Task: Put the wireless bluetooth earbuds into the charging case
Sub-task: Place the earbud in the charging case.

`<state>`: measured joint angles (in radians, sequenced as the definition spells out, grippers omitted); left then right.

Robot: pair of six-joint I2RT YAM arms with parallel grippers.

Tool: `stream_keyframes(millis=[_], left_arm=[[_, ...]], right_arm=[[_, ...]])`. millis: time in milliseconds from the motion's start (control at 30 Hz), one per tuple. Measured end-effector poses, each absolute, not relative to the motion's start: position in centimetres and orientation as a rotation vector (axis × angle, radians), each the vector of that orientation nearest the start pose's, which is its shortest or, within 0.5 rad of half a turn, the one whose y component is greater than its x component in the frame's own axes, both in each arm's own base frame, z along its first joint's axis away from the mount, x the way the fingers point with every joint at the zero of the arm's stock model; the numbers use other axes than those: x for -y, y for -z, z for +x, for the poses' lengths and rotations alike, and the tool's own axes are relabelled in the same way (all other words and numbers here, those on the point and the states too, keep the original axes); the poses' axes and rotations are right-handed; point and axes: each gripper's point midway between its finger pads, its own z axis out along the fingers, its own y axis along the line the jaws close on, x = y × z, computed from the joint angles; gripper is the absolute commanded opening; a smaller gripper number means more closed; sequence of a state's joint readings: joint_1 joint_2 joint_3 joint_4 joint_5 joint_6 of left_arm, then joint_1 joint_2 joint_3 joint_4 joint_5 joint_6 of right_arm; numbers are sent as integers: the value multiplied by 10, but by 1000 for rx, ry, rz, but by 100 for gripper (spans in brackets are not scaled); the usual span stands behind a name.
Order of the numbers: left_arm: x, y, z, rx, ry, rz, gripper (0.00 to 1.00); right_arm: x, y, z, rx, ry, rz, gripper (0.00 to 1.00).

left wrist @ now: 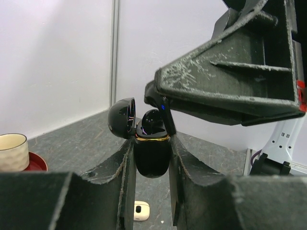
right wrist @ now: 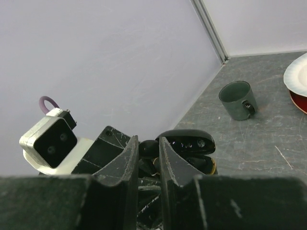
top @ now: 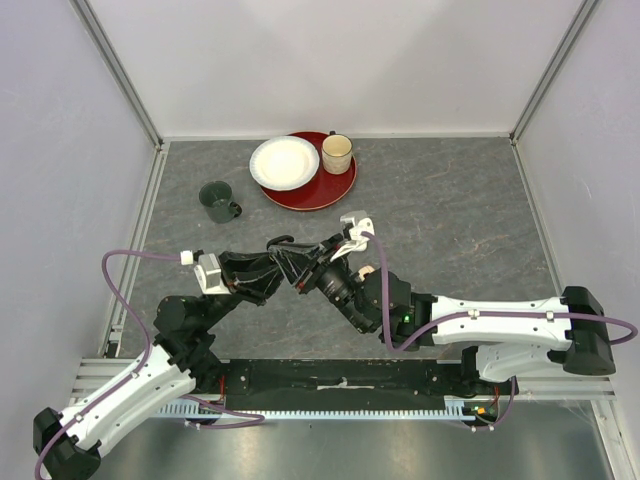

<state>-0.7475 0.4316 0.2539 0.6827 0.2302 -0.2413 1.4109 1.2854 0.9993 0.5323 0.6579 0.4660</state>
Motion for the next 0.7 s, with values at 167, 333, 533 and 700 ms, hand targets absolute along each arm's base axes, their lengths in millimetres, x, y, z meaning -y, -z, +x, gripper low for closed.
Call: stream_keyframes(millis=[167, 333, 533, 700], left_arm=[[216, -323, 157, -1015, 1014, 498, 2], [216, -324, 156, -1010, 1016, 500, 2], [216, -323, 156, -1011, 1018, 503, 2], [215, -325, 155, -1006, 1017, 502, 2]], right_arm=[[-403, -383, 162, -1455, -1116, -65, 0], [-404, -381, 166, -1459, -1098, -50, 0], [-407, -377, 166, -1469, -1100, -46, 0], [-408, -377, 165, -1472, -1114, -35, 0]])
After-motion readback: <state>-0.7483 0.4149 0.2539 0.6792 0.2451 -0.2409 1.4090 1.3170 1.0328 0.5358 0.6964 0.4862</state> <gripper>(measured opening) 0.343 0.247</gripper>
